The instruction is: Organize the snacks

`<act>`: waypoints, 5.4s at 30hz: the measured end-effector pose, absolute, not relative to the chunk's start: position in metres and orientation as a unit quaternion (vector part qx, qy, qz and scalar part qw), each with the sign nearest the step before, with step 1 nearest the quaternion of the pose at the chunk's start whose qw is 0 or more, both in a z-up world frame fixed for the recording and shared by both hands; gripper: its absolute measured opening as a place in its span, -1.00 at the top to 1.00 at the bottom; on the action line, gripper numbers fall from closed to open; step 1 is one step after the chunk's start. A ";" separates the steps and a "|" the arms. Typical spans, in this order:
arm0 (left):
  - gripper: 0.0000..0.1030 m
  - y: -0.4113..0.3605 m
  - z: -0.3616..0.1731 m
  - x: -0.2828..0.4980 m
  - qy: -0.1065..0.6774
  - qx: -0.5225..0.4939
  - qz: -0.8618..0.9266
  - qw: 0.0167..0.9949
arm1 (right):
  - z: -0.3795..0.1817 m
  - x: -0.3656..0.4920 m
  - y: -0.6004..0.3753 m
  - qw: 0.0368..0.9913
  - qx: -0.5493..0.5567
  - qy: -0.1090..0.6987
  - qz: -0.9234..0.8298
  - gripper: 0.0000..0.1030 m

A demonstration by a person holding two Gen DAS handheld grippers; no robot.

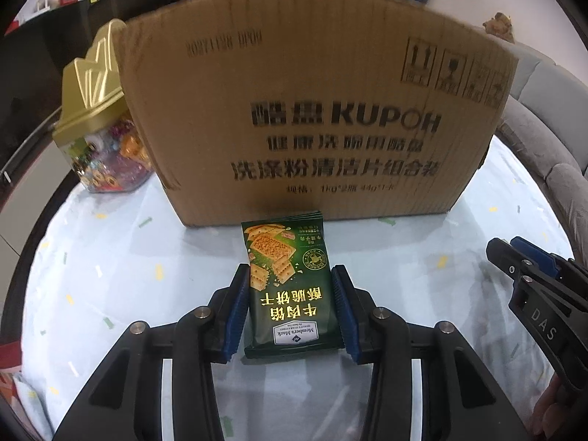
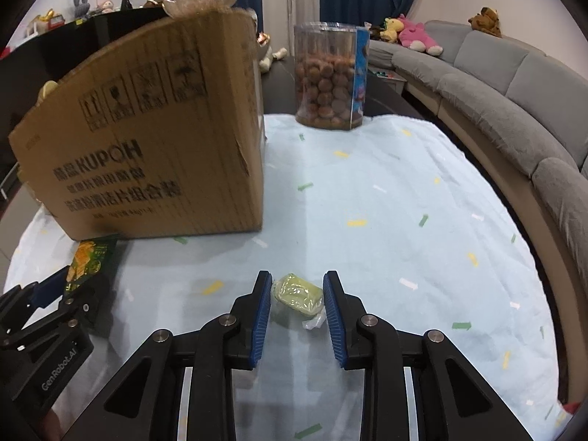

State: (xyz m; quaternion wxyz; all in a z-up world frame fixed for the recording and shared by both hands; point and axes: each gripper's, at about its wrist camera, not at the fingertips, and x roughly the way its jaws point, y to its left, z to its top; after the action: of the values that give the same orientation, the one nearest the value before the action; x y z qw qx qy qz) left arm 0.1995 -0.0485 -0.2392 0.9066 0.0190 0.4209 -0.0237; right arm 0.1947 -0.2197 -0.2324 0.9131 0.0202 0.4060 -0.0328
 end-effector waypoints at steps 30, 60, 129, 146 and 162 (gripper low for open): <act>0.16 -0.043 -0.128 0.139 0.386 0.019 -0.038 0.921 | -0.120 0.157 -0.204 0.934 0.026 0.356 -0.027 0.41; 0.16 -0.009 -0.026 0.159 0.332 -0.010 -0.041 0.942 | -0.024 0.156 -0.164 0.955 -0.012 0.296 0.011 0.41; -0.51 -0.001 -0.082 0.307 0.415 0.027 -0.076 0.906 | -0.066 0.314 -0.146 0.925 -0.056 0.374 0.016 -0.58; -0.97 0.014 -0.050 0.268 0.396 0.023 -0.031 0.918 | -0.031 0.268 -0.152 0.937 -0.041 0.346 0.012 -0.58; -0.99 0.008 -0.019 0.193 0.389 0.031 -0.024 0.920 | 0.000 0.182 -0.168 0.946 -0.022 0.324 -0.009 -0.58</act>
State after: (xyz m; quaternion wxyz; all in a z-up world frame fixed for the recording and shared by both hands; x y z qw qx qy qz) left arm 0.1927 0.0081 -0.0195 0.9204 0.0306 0.3892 -0.0235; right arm 0.1818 -0.1680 0.0004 0.9457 -0.0220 0.3240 -0.0090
